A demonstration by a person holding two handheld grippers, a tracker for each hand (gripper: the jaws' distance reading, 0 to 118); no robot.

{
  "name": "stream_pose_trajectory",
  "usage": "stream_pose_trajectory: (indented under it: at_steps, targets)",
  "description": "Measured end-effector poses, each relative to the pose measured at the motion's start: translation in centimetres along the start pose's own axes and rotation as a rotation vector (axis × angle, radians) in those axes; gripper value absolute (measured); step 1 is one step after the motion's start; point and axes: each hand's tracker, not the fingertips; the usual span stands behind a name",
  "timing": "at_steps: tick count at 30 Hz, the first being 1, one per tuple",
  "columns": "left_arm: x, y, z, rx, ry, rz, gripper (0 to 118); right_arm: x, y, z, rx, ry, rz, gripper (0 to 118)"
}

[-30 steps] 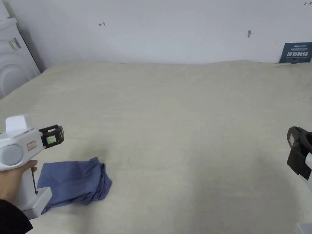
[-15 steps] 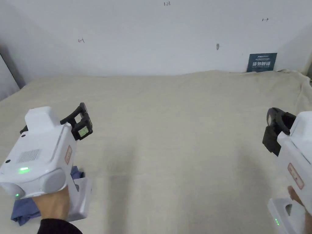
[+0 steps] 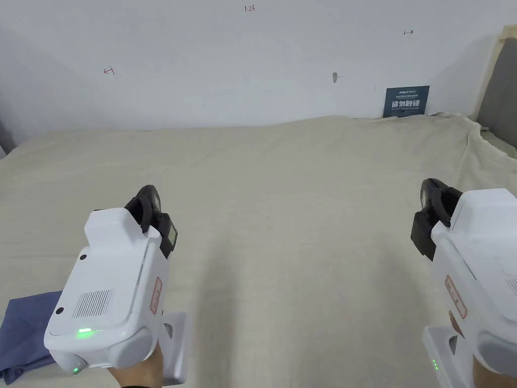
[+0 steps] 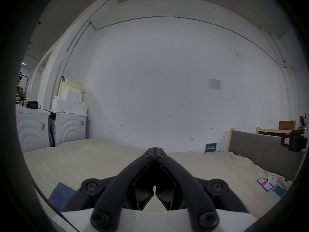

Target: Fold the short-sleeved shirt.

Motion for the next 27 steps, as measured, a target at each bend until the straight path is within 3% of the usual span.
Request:
stream_pose_trajectory:
  at_steps: [27]
  targets:
    - [2.1,-0.7,0.1,-0.055,-0.047,-0.027,0,1.2,0.0,0.5,0.008,0.005,-0.017,0]
